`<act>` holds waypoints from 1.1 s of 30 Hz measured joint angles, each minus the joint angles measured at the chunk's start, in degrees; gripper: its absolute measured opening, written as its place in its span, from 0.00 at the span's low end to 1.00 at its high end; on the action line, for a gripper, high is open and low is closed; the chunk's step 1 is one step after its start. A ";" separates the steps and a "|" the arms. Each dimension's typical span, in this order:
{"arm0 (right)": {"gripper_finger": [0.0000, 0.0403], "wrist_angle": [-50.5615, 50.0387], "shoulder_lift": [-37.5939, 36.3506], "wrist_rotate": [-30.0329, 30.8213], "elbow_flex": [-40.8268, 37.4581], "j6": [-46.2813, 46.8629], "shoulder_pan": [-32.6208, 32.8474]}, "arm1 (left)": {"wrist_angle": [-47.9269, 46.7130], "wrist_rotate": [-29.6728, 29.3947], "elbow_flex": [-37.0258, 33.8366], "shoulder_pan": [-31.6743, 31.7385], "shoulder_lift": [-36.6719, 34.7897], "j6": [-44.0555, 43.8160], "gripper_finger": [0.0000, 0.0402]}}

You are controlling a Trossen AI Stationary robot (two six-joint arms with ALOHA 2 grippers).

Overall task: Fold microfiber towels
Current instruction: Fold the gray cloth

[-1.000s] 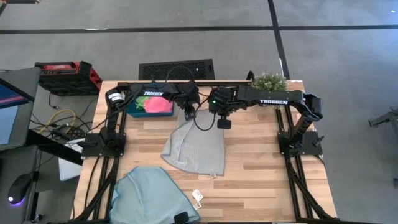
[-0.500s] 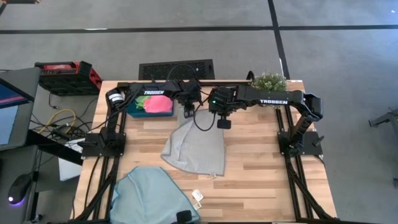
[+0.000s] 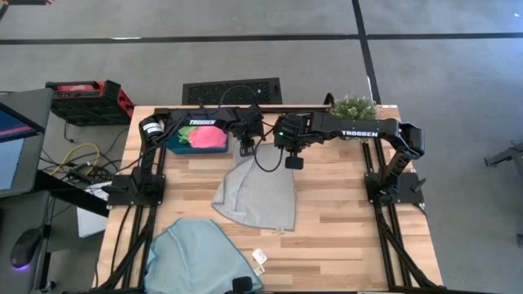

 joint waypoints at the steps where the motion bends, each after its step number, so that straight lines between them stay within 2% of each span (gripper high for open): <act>1: 0.01 0.00 0.00 0.02 0.00 -0.05 0.00 | -0.04 0.03 -0.01 0.00 0.00 0.24 0.32; 12: 0.01 0.02 0.00 0.00 0.00 -0.07 0.00 | 2.61 1.55 0.02 -0.01 1.42 0.51 0.32; 15: 0.01 0.00 0.00 0.00 0.00 -0.07 0.00 | 1.83 -0.22 0.09 -0.42 1.92 0.54 0.30; 20: 0.01 0.00 0.02 0.00 0.00 -0.09 0.00 | 0.40 -1.92 0.09 -0.79 1.72 1.21 0.20; 25: 0.01 -0.03 0.02 0.01 0.00 -0.09 0.00 | -1.67 -2.01 0.09 -0.76 1.47 -0.12 0.03; 33: 0.01 -2.30 -0.55 0.14 0.00 -0.09 -1.40 | -8.92 -2.70 3.15 -0.70 -1.42 -0.15 0.01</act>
